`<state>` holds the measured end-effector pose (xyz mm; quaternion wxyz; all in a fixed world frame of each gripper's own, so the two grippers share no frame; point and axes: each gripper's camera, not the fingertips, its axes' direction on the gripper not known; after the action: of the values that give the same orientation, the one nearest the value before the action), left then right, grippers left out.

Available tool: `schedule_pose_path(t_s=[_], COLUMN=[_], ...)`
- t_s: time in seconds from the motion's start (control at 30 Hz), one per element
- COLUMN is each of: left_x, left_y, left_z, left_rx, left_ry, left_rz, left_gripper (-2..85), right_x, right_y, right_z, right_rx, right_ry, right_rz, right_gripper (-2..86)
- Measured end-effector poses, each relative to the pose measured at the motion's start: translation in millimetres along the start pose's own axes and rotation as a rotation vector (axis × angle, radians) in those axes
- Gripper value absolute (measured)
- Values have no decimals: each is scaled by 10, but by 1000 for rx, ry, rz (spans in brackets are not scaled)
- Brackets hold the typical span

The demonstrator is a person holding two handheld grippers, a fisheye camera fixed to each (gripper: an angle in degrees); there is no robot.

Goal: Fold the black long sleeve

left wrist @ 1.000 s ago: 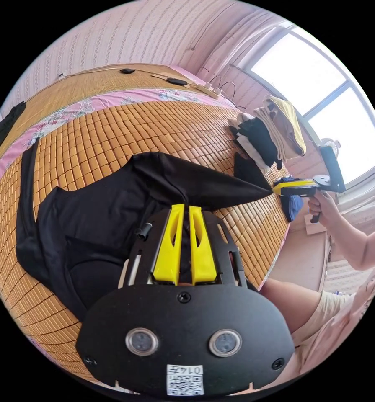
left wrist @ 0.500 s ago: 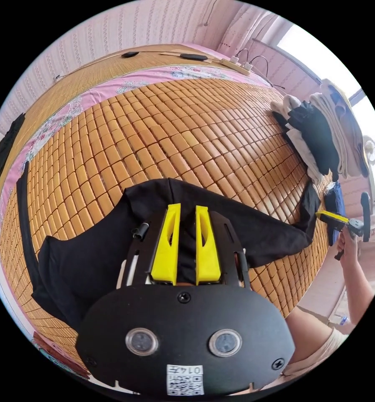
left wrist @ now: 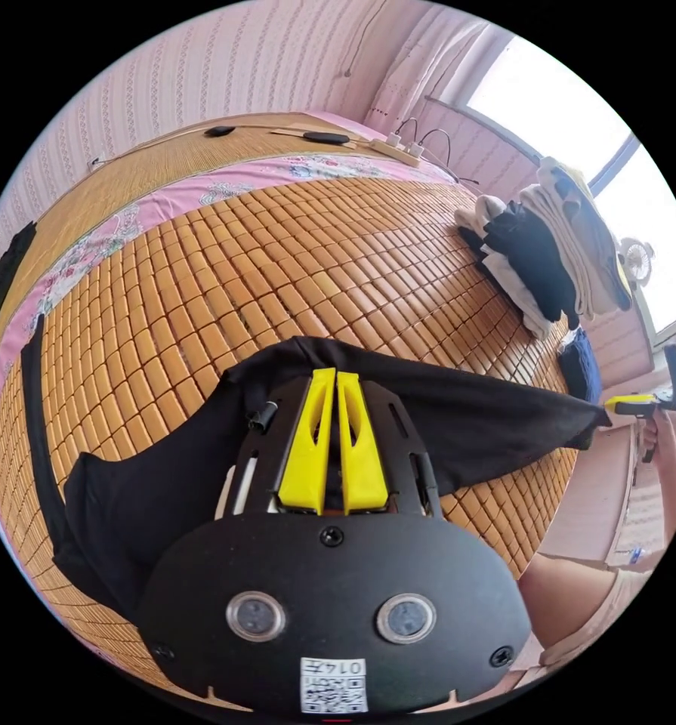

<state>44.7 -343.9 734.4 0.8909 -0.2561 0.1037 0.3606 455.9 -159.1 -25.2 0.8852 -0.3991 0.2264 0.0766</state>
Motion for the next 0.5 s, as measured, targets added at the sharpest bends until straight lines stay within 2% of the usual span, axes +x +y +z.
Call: schedule_pose_path(t_s=[0.1,0.23,0.37,0.43,0.5], left_x=[-41,-81,-84,-106,-150], left_y=[-2,27,85,114,146], left_z=[14,67,93,82,62], left_rx=[-9,-44,-72,-69,-64], left_ry=[-29,-28,-43,-36,-24], left_rz=[-21,-40,-37,-50,-69], left_gripper=[-10,-10,-10,-10,-10], right_x=[109,-11,-174,-210,-214], right_y=[-332,-480,-380,-341,-379], right_z=[134,457,836,807,825], right_rx=[78,18,-73,-10,-36], right_ry=[94,84,156,191,204], right_rz=[32,8,-4,-8,-17], right_gripper=[-5,4,-7,-8,-9])
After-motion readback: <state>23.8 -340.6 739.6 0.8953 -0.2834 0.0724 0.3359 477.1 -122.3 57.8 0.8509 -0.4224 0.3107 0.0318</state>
